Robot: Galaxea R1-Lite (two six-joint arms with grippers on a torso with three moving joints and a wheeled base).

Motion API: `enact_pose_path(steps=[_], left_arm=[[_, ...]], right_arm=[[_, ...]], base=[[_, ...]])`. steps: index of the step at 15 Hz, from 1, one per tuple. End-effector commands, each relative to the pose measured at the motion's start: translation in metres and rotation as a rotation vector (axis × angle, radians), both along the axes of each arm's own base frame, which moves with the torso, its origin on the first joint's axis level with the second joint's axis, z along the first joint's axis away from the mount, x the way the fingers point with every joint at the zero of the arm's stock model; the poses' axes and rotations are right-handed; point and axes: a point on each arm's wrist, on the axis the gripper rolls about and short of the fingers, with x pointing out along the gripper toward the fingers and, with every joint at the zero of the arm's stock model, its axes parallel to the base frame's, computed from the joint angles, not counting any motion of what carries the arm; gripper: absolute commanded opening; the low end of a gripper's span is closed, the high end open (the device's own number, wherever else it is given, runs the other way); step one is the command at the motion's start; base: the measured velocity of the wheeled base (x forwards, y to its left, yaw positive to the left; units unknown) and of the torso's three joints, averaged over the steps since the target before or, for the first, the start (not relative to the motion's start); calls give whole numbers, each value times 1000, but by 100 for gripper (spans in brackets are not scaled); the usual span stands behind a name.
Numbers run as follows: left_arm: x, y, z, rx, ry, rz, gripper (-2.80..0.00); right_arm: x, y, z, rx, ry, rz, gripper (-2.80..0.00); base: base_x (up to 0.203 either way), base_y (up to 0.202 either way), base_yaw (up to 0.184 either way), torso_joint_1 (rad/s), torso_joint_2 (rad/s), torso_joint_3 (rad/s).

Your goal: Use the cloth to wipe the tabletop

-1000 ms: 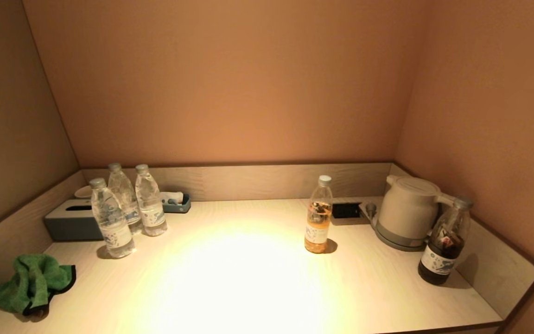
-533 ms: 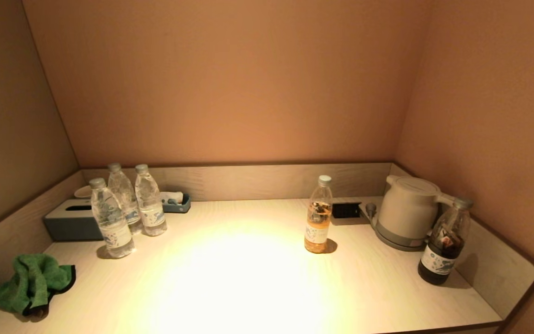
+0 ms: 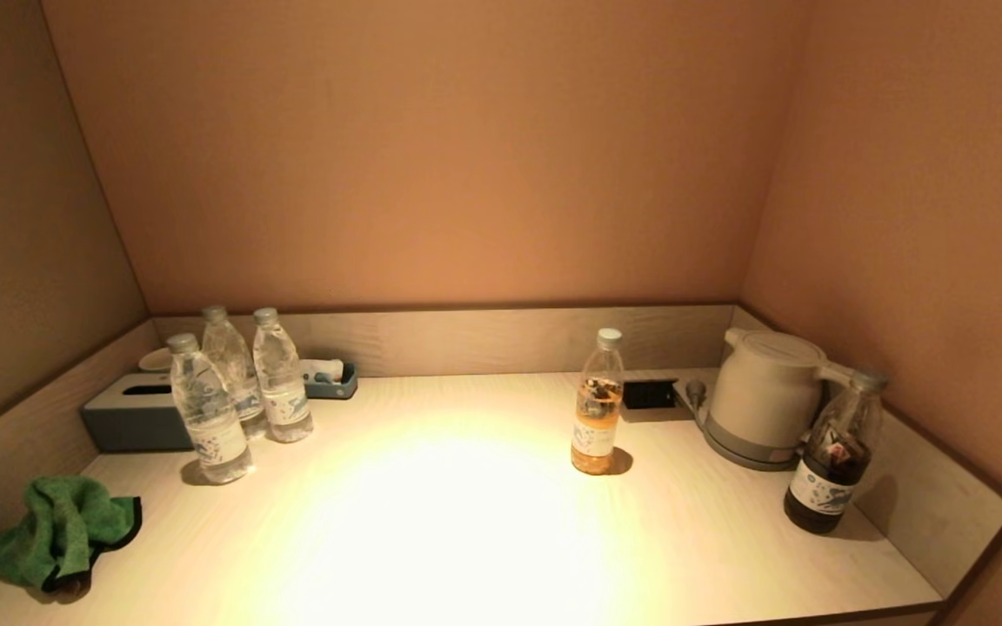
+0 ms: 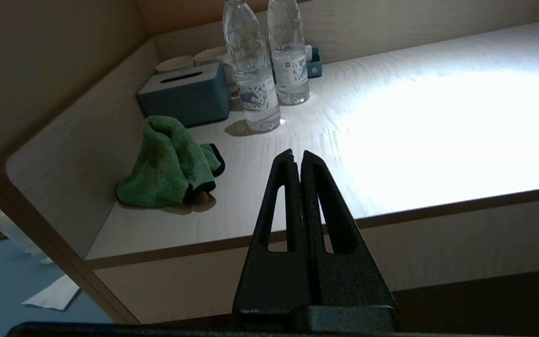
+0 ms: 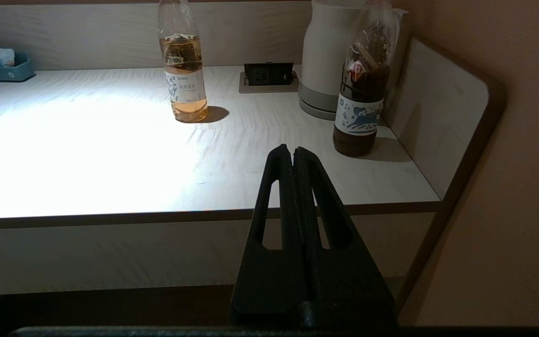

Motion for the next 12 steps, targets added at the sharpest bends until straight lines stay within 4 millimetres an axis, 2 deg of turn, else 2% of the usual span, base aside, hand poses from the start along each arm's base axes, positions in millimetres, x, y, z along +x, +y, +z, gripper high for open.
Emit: enact_pose_path(steps=[1,12], left_arm=[[0,0,-1,-13,14,-5,-280],[0,0,-1,-73,16,5,-280]], right_arm=[[0,0,0,0,1,1,-280],[0,0,0,0,1,1,-280]], base=[[0,0,0,0,0,0],[0,0,0,0,0,0]])
